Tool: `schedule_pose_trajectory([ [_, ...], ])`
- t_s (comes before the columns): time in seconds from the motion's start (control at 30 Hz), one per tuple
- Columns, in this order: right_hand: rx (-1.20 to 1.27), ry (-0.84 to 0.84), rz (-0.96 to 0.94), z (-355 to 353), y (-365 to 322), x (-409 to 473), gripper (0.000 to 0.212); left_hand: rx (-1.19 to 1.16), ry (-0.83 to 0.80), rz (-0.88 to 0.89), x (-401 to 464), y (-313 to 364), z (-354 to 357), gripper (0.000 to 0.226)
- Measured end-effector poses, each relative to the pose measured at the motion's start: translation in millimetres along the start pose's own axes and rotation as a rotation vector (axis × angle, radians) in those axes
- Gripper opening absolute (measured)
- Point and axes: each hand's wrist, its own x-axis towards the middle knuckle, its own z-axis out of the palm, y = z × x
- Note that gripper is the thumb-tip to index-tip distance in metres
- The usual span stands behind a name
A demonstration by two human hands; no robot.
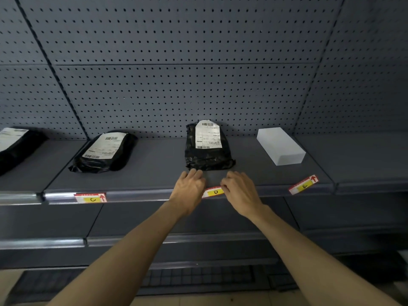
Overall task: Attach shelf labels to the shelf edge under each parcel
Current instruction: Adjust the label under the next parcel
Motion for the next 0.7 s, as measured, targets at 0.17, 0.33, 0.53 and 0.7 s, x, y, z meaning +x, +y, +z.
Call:
schedule_pose_trajectory([
  [0.17, -0.026, -0.038, 0.064, 13, -9, -9, 0.011, 0.112, -0.078, 0.041, -3, -3, 1, 0.020],
  [0.33, -0.112, -0.047, 0.050, -7, -11, -8, 0.016, -0.014, -0.102, 0.023, -1, 0, -17, 0.020],
  [0.53, -0.101, 0.000, 0.085, -71, 15, -16, 0.042, -0.132, 0.004, 0.003, 18, 4, -64, 0.035],
  [0.7, -0.103, -0.102, 0.188, -113, 61, -23, 0.051, -0.137, 0.012, -0.032, 41, 38, -91, 0.048],
])
